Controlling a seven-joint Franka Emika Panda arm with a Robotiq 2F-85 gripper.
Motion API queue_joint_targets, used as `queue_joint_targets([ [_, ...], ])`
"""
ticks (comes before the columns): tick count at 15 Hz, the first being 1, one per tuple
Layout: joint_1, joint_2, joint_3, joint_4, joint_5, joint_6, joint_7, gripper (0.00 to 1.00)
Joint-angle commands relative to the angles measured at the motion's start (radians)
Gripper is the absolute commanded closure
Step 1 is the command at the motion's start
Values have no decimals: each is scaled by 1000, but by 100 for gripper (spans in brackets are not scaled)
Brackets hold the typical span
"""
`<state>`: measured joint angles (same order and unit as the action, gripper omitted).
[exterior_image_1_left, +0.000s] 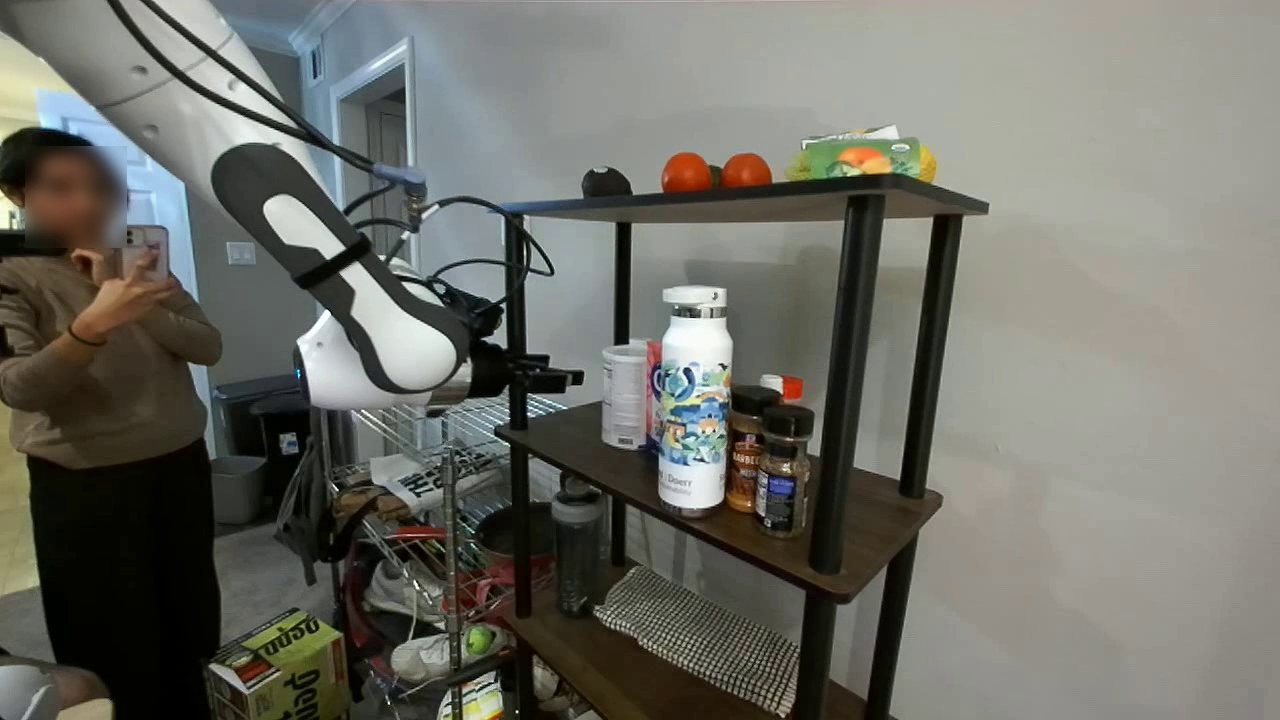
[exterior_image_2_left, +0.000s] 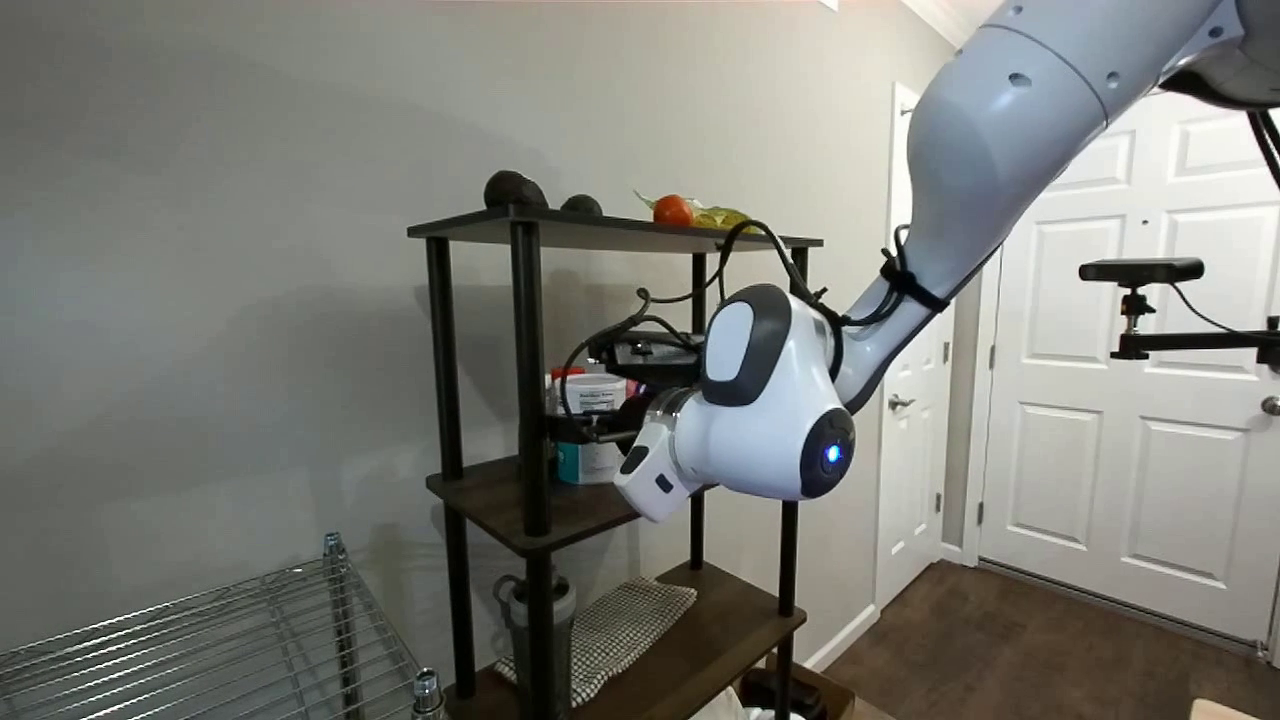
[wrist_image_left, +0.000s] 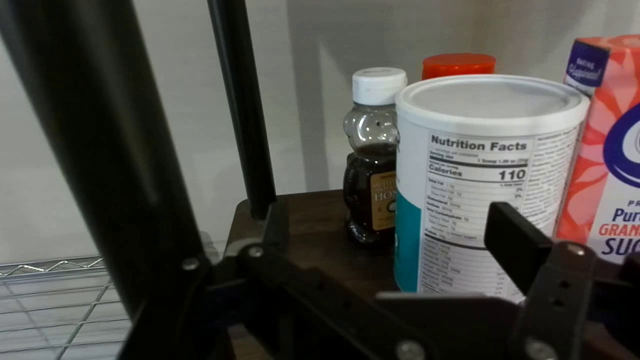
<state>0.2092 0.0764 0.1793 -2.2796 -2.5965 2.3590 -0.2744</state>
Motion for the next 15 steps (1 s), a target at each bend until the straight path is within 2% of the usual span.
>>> queue_joint_targets([
  [1, -16, -25, -7, -51, -9, -21, 48, 0],
  [10, -40, -23, -40, -48, -9, -14, 15, 0],
  [15, -106, -1, -106, -37, 1, -30, 18, 0],
])
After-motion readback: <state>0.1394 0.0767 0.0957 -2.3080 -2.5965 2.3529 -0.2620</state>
